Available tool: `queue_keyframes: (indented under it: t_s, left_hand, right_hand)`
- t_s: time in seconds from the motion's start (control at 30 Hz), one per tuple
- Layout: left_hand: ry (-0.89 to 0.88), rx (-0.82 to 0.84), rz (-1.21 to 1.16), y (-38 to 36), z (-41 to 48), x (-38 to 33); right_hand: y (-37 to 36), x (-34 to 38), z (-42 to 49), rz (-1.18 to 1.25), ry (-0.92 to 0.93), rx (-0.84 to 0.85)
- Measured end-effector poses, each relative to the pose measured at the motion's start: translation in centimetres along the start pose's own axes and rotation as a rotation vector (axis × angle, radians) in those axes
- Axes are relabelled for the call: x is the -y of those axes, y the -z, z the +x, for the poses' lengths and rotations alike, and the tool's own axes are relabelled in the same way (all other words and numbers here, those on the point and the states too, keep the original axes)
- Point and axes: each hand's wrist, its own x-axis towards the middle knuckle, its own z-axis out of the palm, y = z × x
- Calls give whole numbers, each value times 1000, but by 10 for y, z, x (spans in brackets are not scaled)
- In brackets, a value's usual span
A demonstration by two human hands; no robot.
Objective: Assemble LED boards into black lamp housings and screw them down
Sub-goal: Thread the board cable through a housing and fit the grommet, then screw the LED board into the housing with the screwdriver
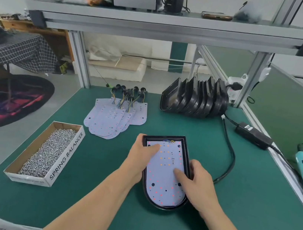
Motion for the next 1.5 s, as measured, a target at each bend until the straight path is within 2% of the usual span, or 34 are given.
queue_keyframes:
  t_s: [0.1,0.17,0.23,0.37,0.47,0.53,0.57,0.63,0.7,0.77,0.8,0.9,0.97,1.13,1.27,1.5]
  left_hand:
    - [214,119,-139,4,8,-16]
    - [271,208,-145,4,9,-20]
    - [283,247,-130,-3,7,-18]
    - [223,162,-30,-12,10,-8]
    - [196,181,63,-9,12,-9]
    - [139,204,242,2,11,-18]
    - [96,166,339,12,12,-25]
    - [-47,-52,518,45,14,-46]
    - [-200,-378,759,93,17,-71]
    - [-214,-615,954,147,19,-91]
    - [-159,-665,1068,170,19,-96]
    - [97,-565,1440,211,22,-90]
    - [158,-491,1539,217,22,-75]
    - [39,-625,1592,223,22,-59]
    - [2,-703,1528,224,18,-59]
    - [-249,-717,1102,178,14,-67]
  right_hand:
    - [0,-5,-6,-67,67,-15]
    - [3,-8,-8,-98,112,-36]
    - [7,-12,-8,-103,133,-63]
    - [6,-19,-6,17,74,-75]
    - [1,-24,0,79,50,-79]
    - [0,-27,3,112,51,-72]
    - [-1,-28,4,130,46,-67]
    - [-2,-32,6,139,43,-63]
    - [-3,-35,8,142,47,-65]
    - [-5,-35,8,132,58,-74]
    - [-5,-35,9,120,63,-80]
    - [-5,-32,8,82,63,-90]
    - [-4,-29,6,76,61,-93]
    - [-6,-23,3,86,55,-89]
    - [-5,-21,0,107,41,-95]
    - [-3,-16,1,91,11,-78]
